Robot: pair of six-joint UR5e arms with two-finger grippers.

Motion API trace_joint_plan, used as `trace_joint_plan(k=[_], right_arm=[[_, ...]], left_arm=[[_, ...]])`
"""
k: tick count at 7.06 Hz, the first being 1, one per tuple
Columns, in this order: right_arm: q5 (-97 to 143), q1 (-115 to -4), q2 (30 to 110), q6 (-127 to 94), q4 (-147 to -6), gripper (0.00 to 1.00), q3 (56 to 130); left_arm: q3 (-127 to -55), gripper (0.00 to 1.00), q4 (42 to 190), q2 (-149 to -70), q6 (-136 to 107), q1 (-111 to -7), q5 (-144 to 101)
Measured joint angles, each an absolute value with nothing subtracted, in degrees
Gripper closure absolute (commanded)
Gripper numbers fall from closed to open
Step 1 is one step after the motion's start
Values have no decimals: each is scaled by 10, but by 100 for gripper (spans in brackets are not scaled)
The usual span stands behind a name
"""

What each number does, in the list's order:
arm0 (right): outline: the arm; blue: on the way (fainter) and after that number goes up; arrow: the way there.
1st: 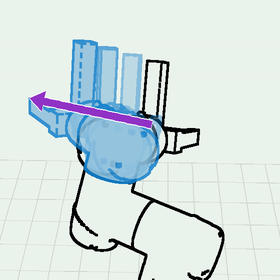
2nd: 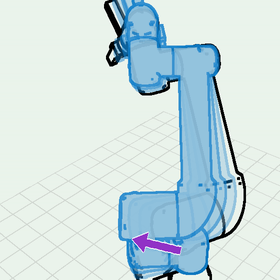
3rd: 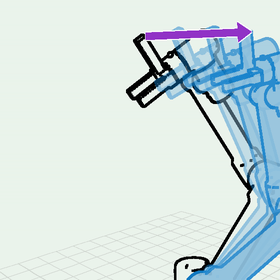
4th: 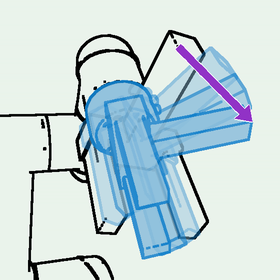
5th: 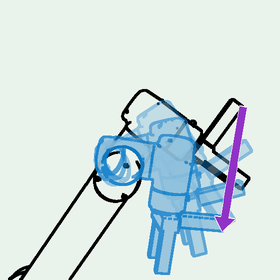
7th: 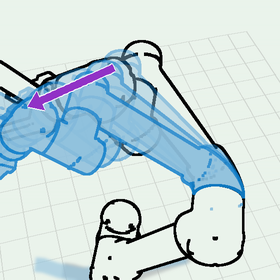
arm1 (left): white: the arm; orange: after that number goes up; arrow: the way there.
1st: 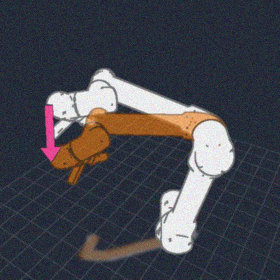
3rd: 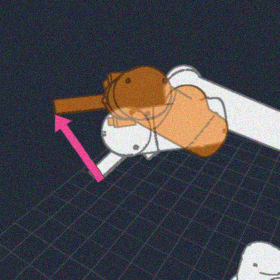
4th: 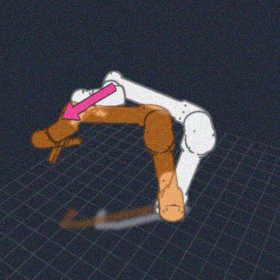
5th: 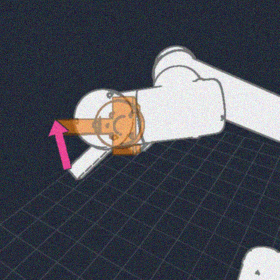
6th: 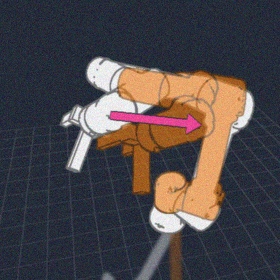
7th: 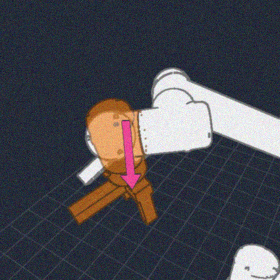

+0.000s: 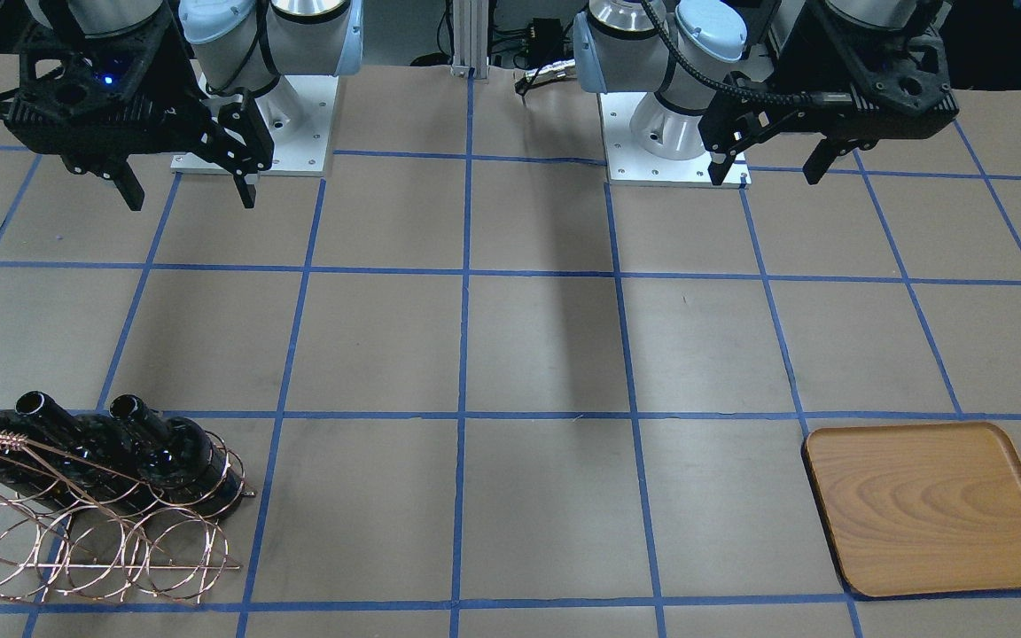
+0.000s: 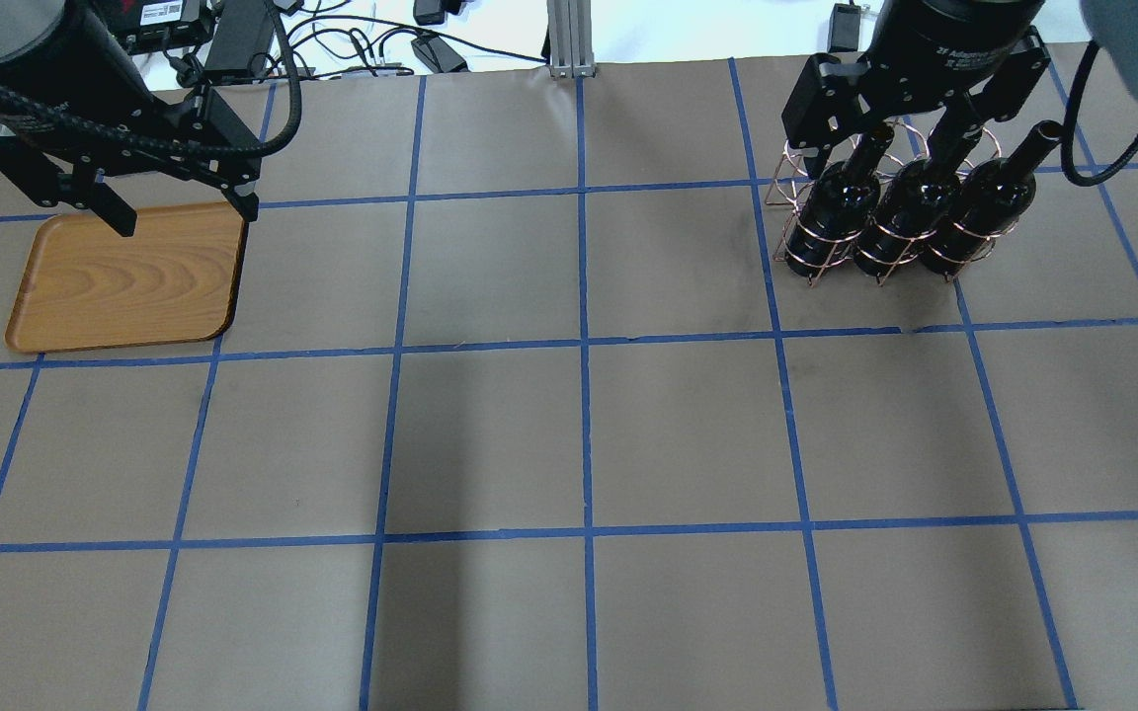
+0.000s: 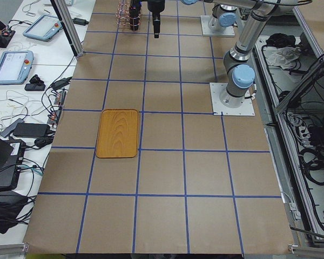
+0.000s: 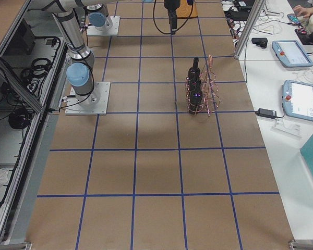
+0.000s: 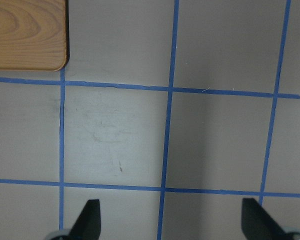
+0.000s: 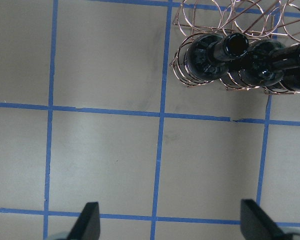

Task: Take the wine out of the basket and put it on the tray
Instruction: 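Move the right gripper over the wine rack toward the bottles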

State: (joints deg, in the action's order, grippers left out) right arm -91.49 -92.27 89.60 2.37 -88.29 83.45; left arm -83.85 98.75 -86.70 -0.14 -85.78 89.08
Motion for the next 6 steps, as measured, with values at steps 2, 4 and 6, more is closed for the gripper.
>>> trace_joint_plan(k=[2,4,6], right_arm=[[-912,-922,896,39,-902,0,844],[-909,-922,894,62,-955,0,854],[-915,-921,893,65,-965,0,856]], left_arm=[[-838,0,988,-867,-1,-858,891],[-838,0,988,-867,-1,-858,891],[-838,0,988,-867,-1,-858,891]])
